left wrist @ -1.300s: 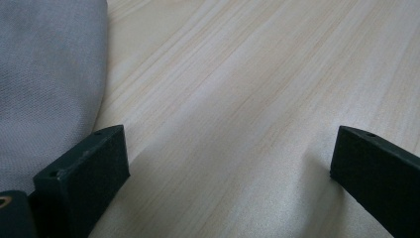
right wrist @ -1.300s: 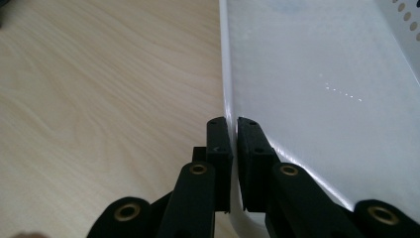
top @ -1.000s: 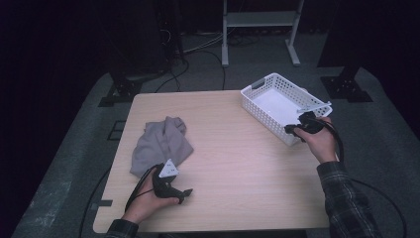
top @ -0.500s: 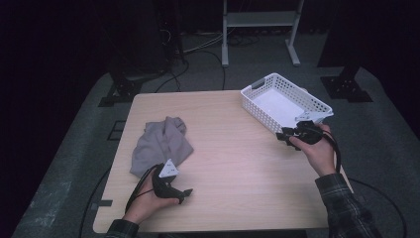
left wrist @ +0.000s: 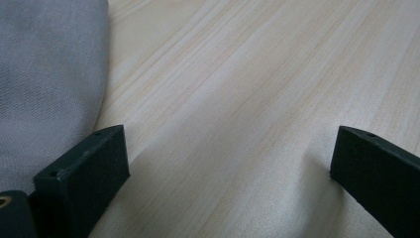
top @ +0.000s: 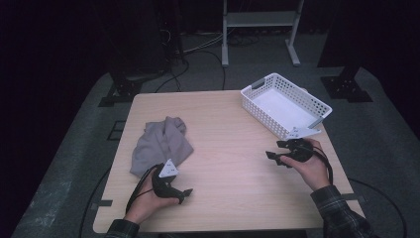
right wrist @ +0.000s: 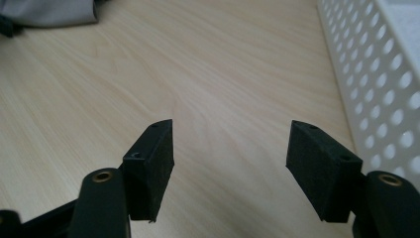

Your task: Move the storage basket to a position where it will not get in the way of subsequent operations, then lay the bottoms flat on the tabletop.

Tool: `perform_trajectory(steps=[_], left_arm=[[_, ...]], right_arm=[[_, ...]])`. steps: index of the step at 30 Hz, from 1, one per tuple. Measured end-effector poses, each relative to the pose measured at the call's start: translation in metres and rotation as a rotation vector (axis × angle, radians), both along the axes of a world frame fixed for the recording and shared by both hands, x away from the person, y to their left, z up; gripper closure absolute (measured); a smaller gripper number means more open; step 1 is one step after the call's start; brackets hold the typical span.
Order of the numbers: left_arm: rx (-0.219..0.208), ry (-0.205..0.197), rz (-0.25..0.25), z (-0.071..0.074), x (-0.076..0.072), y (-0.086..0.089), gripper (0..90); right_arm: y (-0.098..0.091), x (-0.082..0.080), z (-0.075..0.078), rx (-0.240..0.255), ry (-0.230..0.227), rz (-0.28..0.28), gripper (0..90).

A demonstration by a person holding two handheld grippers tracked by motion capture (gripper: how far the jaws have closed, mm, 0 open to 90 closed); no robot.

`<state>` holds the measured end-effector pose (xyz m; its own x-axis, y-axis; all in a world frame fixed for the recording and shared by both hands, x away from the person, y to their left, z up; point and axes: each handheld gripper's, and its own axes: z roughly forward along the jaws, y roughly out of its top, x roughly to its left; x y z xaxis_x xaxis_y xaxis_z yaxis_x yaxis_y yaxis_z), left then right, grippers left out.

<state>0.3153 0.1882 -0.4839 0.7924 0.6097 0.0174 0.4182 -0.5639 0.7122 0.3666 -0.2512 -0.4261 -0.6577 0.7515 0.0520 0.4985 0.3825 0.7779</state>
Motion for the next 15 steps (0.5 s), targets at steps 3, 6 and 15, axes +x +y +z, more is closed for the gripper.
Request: perform_trajectory(steps=[3,6,15], left_arm=[[0.001,0.0,0.001,0.0,0.0,0.0,0.4],[0.0,0.0,0.001,0.0,0.0,0.0,0.4],[-0.002,-0.001,0.005,0.0,0.0,0.0,0.8]], right_arm=[[0.001,-0.002,-0.01,-0.021,-0.004,0.0,33.9],[0.002,-0.005,-0.021,-0.04,0.031,0.007,33.0],[0.003,-0.009,-0.04,-0.071,0.083,0.004,31.3]])
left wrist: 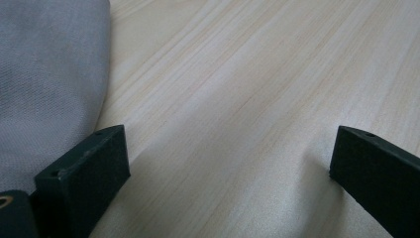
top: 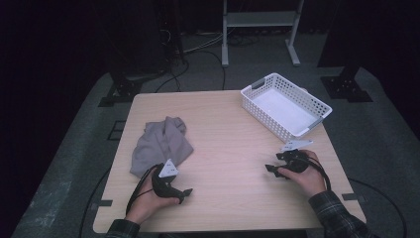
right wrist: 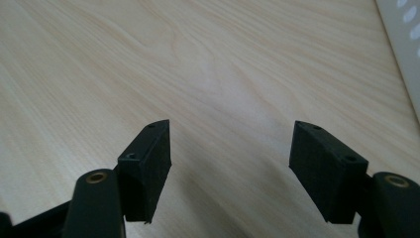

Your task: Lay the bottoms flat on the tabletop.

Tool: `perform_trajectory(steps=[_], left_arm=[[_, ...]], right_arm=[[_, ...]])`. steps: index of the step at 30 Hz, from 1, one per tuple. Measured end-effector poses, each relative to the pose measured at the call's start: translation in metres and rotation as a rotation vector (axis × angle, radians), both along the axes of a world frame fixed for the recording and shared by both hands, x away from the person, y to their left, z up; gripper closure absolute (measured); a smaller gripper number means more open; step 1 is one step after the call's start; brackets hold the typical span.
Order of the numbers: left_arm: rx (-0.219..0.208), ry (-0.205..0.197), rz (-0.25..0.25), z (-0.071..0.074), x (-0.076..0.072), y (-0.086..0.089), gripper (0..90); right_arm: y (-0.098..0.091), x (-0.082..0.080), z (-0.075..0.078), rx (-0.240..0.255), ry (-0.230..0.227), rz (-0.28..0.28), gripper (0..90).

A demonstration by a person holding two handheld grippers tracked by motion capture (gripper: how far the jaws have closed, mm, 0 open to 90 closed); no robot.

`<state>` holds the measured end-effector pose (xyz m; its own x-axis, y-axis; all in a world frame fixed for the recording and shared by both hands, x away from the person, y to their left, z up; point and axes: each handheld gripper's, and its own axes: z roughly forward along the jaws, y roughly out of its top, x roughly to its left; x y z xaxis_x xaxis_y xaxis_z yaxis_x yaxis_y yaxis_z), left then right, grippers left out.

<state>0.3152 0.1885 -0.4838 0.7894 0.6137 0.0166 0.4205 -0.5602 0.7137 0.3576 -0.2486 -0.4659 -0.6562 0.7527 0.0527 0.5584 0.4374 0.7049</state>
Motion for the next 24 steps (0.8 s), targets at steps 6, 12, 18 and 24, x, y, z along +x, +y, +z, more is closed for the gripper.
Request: perform_trajectory(steps=[6,12,18,24], left_arm=[[-0.01,-0.004,0.013,0.001,-0.001,0.003,6.1],[-0.006,-0.002,0.005,0.004,-0.002,0.003,15.6],[-0.039,0.008,-0.004,0.013,-0.004,0.006,32.0],[-0.111,0.002,0.025,0.031,-0.007,0.012,52.6]], right_arm=[[0.002,0.003,-0.01,-0.056,-0.005,0.011,28.6],[0.001,0.002,-0.016,-0.019,-0.041,0.018,20.9],[0.002,0.003,-0.02,-0.001,-0.062,0.022,14.8],[0.002,0.003,-0.02,-0.003,-0.059,0.017,13.4]])
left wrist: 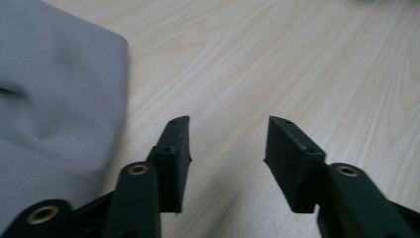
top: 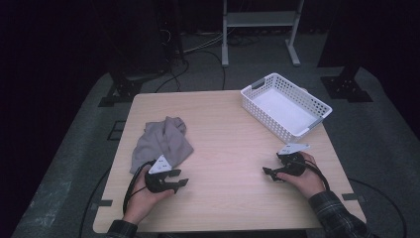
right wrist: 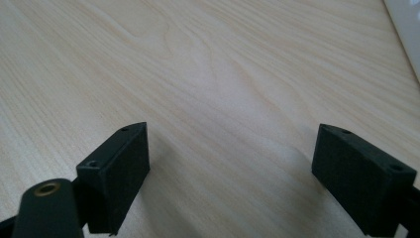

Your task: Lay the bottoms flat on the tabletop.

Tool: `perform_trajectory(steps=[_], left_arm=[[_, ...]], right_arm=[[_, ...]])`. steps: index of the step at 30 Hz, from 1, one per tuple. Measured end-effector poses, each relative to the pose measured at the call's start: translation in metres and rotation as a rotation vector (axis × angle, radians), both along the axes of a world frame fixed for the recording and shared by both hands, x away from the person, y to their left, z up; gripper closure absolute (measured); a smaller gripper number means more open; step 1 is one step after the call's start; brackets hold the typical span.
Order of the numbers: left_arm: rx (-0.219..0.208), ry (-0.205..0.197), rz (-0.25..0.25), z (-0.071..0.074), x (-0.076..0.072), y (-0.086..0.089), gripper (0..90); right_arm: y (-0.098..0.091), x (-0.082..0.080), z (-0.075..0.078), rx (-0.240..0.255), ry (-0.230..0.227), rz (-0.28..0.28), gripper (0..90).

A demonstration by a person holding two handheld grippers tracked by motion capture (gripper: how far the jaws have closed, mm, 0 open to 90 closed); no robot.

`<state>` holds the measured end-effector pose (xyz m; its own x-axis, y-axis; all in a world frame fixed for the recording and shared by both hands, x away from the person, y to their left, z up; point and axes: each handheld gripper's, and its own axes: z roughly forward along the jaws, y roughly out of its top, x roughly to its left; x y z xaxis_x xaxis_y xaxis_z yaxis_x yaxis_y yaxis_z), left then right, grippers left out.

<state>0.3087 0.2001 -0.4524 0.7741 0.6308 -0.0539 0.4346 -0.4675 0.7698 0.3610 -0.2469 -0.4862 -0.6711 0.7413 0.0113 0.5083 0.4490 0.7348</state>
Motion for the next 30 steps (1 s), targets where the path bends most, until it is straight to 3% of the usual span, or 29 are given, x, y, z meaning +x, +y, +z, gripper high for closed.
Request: perform_trajectory(steps=[2,9,15,25,30], left_arm=[[-0.015,0.001,0.01,0.006,0.0,0.002,56.2],[-0.013,-0.038,0.063,0.023,0.009,0.009,45.1],[0.012,-0.077,0.119,0.04,0.027,0.019,40.4],[0.038,-0.119,0.195,0.056,0.058,0.032,36.4],[0.038,-0.111,0.23,0.055,0.071,0.041,34.1]], right_arm=[[0.0,0.0,0.0,0.0,0.001,0.0,13.4],[0.0,0.001,0.0,-0.001,0.0,0.0,13.4],[-0.001,0.001,0.0,0.0,-0.001,-0.002,13.4],[-0.001,0.001,0.0,0.0,0.0,-0.004,13.4],[-0.001,0.001,0.0,0.0,0.0,-0.004,13.4]])
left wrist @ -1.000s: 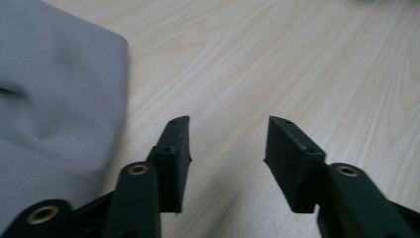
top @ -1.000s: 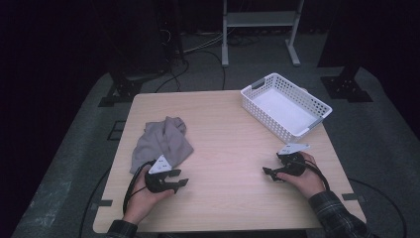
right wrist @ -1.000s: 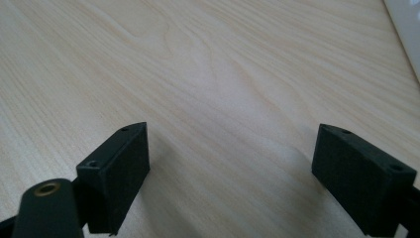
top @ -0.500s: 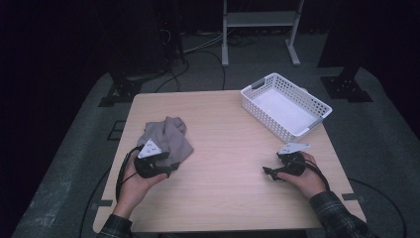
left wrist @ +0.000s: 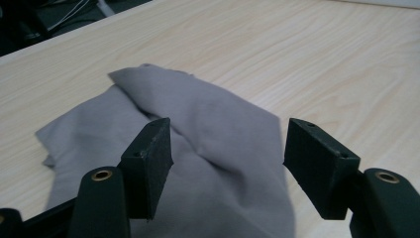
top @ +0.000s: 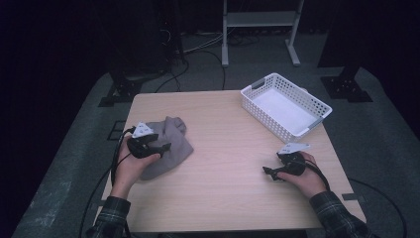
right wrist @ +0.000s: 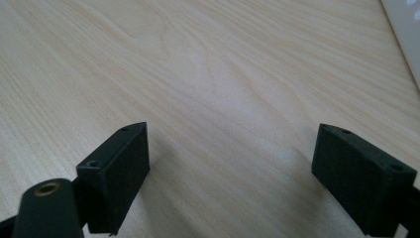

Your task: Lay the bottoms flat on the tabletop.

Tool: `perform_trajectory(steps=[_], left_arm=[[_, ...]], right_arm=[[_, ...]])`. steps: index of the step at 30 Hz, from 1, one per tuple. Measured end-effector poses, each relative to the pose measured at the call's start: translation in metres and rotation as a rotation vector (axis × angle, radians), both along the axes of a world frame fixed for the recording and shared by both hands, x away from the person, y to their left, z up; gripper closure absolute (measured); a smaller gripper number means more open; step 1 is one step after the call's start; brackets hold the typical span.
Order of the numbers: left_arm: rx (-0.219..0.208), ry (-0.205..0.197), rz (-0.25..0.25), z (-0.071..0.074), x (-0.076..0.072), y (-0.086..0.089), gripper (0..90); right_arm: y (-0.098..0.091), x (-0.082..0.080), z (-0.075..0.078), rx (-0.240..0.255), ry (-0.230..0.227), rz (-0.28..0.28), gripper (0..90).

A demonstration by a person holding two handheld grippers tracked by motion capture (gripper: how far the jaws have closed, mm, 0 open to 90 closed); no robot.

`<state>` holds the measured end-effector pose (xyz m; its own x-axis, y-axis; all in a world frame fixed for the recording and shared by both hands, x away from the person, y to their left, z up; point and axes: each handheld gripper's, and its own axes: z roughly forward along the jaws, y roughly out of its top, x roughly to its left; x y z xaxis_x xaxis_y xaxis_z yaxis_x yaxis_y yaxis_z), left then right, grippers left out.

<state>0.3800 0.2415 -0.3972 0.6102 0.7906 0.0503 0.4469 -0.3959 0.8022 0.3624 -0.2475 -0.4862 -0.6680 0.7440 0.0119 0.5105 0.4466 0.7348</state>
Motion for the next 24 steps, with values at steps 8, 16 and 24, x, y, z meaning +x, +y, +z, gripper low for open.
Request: perform_trajectory(steps=[8,16,24], left_arm=[[-0.015,0.028,0.061,-0.01,0.022,0.019,31.4],[-0.023,0.055,0.119,-0.027,0.032,0.03,36.1],[-0.056,0.085,0.13,-0.035,0.03,0.035,69.2]], right_arm=[[0.0,0.0,0.0,-0.001,0.0,0.0,13.4],[0.0,0.0,0.0,0.0,0.001,-0.001,13.4],[0.0,0.001,0.0,0.0,0.001,-0.001,13.4]])
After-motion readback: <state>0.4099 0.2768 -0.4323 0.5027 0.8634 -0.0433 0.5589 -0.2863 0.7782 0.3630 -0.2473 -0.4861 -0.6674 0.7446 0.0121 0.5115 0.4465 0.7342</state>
